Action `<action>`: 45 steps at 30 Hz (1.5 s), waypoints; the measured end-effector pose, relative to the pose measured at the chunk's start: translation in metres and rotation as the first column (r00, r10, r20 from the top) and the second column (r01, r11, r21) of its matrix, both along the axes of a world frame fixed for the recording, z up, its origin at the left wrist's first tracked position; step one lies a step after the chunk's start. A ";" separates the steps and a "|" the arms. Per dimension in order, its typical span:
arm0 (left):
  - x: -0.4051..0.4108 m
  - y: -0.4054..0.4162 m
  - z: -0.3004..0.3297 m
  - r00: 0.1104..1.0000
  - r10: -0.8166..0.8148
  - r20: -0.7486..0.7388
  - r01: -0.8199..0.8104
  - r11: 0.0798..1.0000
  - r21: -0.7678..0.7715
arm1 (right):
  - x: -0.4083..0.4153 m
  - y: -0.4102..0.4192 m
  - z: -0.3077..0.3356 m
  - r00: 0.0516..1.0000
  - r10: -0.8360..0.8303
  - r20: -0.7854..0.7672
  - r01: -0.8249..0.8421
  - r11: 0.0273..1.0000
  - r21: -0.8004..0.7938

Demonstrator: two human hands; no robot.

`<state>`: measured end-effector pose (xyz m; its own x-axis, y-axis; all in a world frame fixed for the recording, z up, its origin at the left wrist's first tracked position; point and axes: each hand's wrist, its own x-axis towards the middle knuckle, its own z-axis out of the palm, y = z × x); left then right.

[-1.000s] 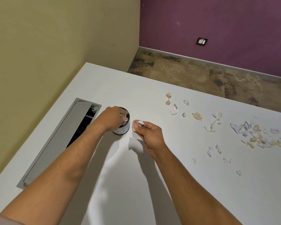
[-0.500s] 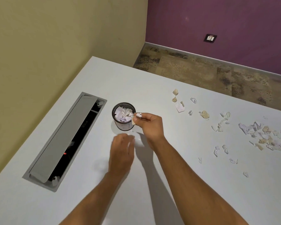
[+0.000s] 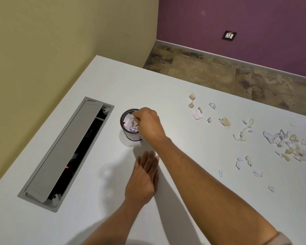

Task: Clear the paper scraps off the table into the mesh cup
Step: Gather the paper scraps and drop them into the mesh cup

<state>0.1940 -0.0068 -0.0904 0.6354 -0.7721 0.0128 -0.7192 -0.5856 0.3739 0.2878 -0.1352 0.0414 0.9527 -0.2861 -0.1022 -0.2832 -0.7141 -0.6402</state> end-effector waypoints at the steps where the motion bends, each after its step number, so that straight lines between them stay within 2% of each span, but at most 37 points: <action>1: -0.001 0.000 0.001 1.000 0.001 -0.004 -0.001 1.000 -0.014 | 0.000 0.001 0.001 0.998 0.064 -0.025 -0.065 0.997 -0.052; 3: -0.001 0.000 0.002 1.000 0.002 0.005 -0.001 0.999 -0.047 | 0.001 0.002 0.000 0.987 0.152 -0.054 -0.157 0.982 -0.105; 6: -0.001 0.000 0.002 1.000 -0.007 0.007 0.007 0.998 -0.069 | 0.001 0.000 0.000 0.989 0.141 -0.035 -0.145 0.979 -0.143; 9: -0.001 0.000 0.001 1.000 0.002 -0.010 -0.002 1.000 -0.031 | -0.001 -0.004 0.003 0.995 -0.006 0.096 0.014 0.997 -0.081; 11: 0.001 -0.001 -0.001 1.000 0.013 -0.021 -0.012 0.999 0.032 | -0.007 -0.009 0.003 0.971 -0.165 0.171 0.160 0.986 0.042; 12: 0.000 -0.002 -0.003 0.999 0.020 -0.027 -0.018 0.998 0.057 | -0.012 -0.012 0.002 0.949 -0.256 0.185 0.229 0.961 0.155; 14: -0.001 0.000 -0.005 0.999 0.036 -0.033 -0.034 0.997 0.065 | -0.025 -0.018 -0.003 0.894 -0.422 0.153 0.333 0.852 0.404; 16: -0.003 0.000 -0.006 0.999 0.039 -0.026 -0.037 0.997 0.066 | -0.045 -0.027 -0.010 0.838 -0.536 0.100 0.407 0.738 0.539; 22: -0.006 -0.003 -0.011 1.000 0.020 0.010 -0.020 0.999 0.033 | -0.133 -0.053 -0.030 0.735 -0.678 0.018 0.548 0.609 0.573; 25: -0.006 -0.003 -0.015 0.999 0.019 0.028 -0.021 0.998 0.064 | -0.180 -0.067 -0.037 0.637 -0.769 -0.045 0.634 0.490 0.598; 29: -0.014 -0.010 -0.009 0.997 0.043 0.068 -0.050 0.993 0.109 | -0.245 -0.090 -0.048 0.564 -0.825 -0.027 0.725 0.479 0.495; 32: -0.035 -0.027 0.002 0.998 0.062 0.005 -0.063 0.995 0.073 | -0.287 -0.107 -0.059 0.512 -0.859 -0.017 0.800 0.469 0.373; 35: -0.070 -0.055 0.012 0.999 -0.014 -0.039 0.015 0.999 0.043 | -0.320 -0.120 -0.071 0.466 -0.884 -0.025 0.853 0.441 0.278; 39: -0.111 -0.097 0.014 0.990 -0.113 -0.080 0.121 0.988 0.100 | -0.359 -0.135 -0.090 0.545 -0.838 -0.023 0.837 0.545 -0.053; 42: -0.130 -0.123 0.006 0.983 -0.145 -0.111 0.162 0.973 0.164 | -0.380 -0.148 -0.101 0.607 -0.788 -0.104 0.766 0.614 -0.191; 45: -0.140 -0.144 0.001 0.986 -0.151 -0.070 0.164 0.958 0.238 | -0.386 -0.161 -0.117 0.644 -0.736 -0.208 0.666 0.674 -0.319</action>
